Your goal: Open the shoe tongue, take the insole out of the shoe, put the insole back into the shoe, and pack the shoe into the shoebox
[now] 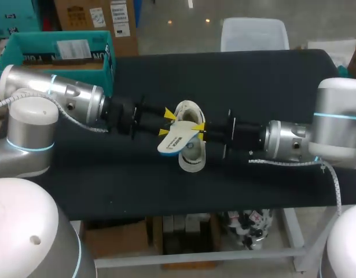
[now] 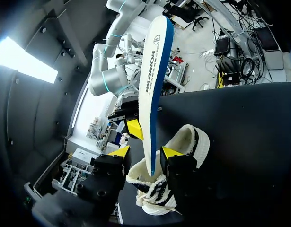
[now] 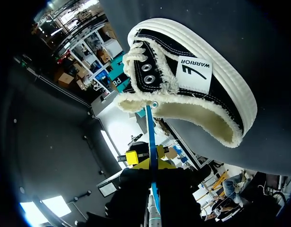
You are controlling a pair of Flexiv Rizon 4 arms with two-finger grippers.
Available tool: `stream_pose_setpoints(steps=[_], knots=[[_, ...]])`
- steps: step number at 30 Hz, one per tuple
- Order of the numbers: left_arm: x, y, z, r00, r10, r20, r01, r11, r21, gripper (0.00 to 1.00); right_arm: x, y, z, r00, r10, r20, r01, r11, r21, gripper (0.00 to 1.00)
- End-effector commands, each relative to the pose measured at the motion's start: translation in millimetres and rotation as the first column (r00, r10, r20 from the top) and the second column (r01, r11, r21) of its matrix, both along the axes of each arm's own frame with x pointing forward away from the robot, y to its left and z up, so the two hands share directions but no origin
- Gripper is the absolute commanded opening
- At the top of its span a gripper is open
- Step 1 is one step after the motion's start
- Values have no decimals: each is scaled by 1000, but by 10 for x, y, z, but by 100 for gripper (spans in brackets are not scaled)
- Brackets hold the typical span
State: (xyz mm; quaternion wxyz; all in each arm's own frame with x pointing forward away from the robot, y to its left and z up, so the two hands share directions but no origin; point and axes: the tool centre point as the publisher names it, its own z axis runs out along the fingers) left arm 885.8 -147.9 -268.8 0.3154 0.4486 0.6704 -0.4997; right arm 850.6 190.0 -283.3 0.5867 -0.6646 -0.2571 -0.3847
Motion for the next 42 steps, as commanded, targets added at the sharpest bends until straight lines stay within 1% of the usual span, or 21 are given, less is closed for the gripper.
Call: stream_pose_setpoints(steps=[1,5,9,11,16,18,19,20,40,42], knots=[[89,-66,-101,998,-53,-24,52,997,-63,37,10,11,-49,1000,2,2,-2,1000,12,0],[89,-100,-102,996,-74,-39,70,992,-103,28,2,8,-66,1000,-2,1,2,1000,13,0],[70,-139,-74,996,-86,-34,82,990,-115,16,-3,0,-85,1000,-6,0,6,1000,14,0],[61,-157,-70,994,-104,-32,100,987,-126,0,-2,-6,-102,1000,-9,-3,9,1000,17,0],[26,-189,-83,990,-140,-26,135,981,-137,0,-2,-15,-120,1000,-11,-6,11,1000,23,0],[1,-201,-77,985,-174,-16,171,978,-122,0,3,-22,-130,1000,-13,-12,14,1000,22,0],[-8,-209,-70,980,-197,-24,193,975,-113,0,3,-29,-137,1000,-8,-25,8,1000,5,0],[-25,-218,-61,972,-230,-44,226,970,-92,0,3,-29,-137,1000,-8,-25,8,1000,5,0],[-25,-218,-61,972,-230,-44,226,970,-92,0,3,-29,-137,1000,-8,-25,8,1000,5,0],[-54,-214,-69,975,-218,-36,215,974,-72,0,5,-25,-151,999,-4,-34,4,1000,-2,0]])
